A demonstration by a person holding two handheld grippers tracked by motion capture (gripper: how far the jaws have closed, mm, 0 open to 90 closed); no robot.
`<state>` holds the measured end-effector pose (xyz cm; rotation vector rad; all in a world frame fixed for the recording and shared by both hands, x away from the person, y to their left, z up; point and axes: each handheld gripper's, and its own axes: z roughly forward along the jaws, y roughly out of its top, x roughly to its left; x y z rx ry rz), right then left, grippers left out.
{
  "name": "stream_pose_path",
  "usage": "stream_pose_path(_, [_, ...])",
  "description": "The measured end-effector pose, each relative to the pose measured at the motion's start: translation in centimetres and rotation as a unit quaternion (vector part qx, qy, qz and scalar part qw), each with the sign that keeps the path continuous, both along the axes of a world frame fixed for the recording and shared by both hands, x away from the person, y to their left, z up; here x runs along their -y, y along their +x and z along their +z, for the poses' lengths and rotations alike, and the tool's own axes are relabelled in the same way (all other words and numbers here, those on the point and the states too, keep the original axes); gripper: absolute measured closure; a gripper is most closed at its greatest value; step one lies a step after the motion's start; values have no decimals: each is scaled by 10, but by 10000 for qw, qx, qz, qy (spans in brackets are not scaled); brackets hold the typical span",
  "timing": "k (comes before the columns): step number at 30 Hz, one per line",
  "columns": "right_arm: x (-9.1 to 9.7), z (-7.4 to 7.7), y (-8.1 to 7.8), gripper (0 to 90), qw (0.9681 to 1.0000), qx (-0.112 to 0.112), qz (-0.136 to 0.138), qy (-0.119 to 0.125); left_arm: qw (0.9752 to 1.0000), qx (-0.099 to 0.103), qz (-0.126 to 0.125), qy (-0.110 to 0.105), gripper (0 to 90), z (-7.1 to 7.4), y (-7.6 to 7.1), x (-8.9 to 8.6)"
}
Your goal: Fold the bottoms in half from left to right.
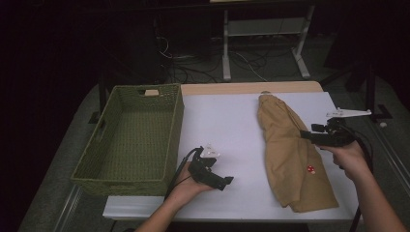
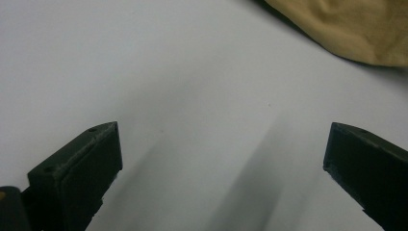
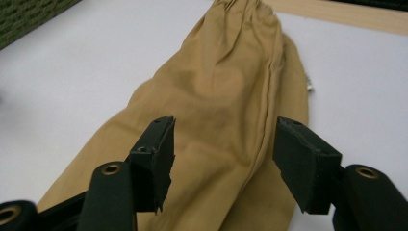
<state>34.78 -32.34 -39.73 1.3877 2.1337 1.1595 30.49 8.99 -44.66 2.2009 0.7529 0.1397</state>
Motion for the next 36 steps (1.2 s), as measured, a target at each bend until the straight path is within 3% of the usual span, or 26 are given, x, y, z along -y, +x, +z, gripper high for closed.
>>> stream_pose_path(7, [1, -5, -18, 423, 9999, -88, 104, -29, 10000, -4, -3, -1, 1, 0, 1, 0])
stream_pose_path(16, [2, -20, -33, 523, 9993, -316, 114, -177, 10000, -18, 17, -23, 1, 0, 1, -1])
stream_pose_path(23, [3, -32, -28, 580, 9983, -524, -6, -240, 10000, -9, 8, -37, 1, -1, 2, -1])
stream_pose_path(36, [5, -43, -16, 652, 9977, -640, -98, -211, 10000, -14, 15, -44, 1, -1, 3, -2])
